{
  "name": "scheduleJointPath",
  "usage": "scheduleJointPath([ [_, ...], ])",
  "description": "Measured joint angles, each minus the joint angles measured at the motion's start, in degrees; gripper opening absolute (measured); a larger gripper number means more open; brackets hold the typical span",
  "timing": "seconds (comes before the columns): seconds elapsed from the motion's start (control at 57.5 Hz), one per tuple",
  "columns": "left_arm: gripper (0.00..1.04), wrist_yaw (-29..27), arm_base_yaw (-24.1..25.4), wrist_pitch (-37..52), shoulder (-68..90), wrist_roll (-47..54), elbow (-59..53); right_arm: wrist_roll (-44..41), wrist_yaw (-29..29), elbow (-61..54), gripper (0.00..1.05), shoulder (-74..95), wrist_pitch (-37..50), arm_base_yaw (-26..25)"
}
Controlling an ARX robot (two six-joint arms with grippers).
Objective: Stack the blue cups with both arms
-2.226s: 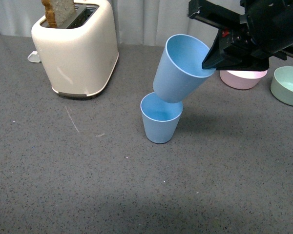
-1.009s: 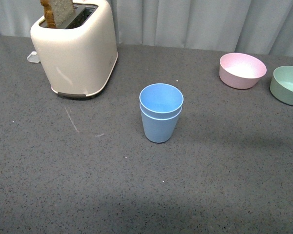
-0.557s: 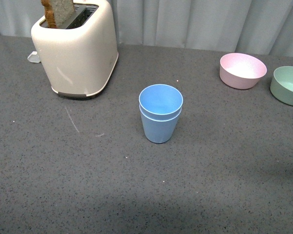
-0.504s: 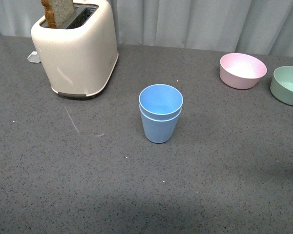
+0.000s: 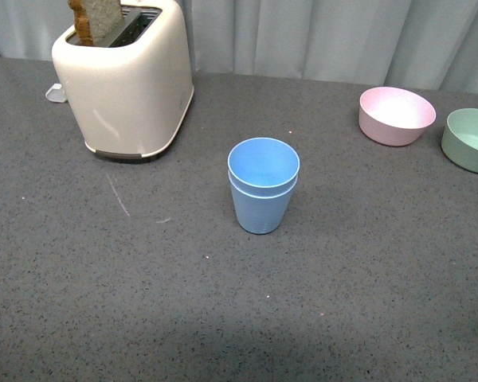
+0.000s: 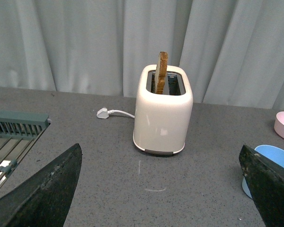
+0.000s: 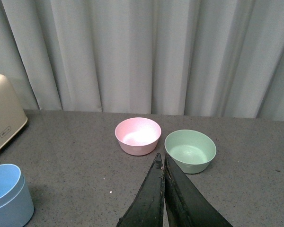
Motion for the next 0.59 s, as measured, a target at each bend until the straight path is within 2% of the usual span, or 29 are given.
scheduleJointPath([
  [0.348,0.98,0.0,0.0,0.0,0.0,0.0,0.0,0.0,0.0,-0.63,0.01,-15.54,-14.14,0.0],
  [0.591,0.98,0.0,0.0,0.0,0.0,0.0,0.0,0.02,0.0,-0.63,0.01,-22.38,-20.72,0.0],
])
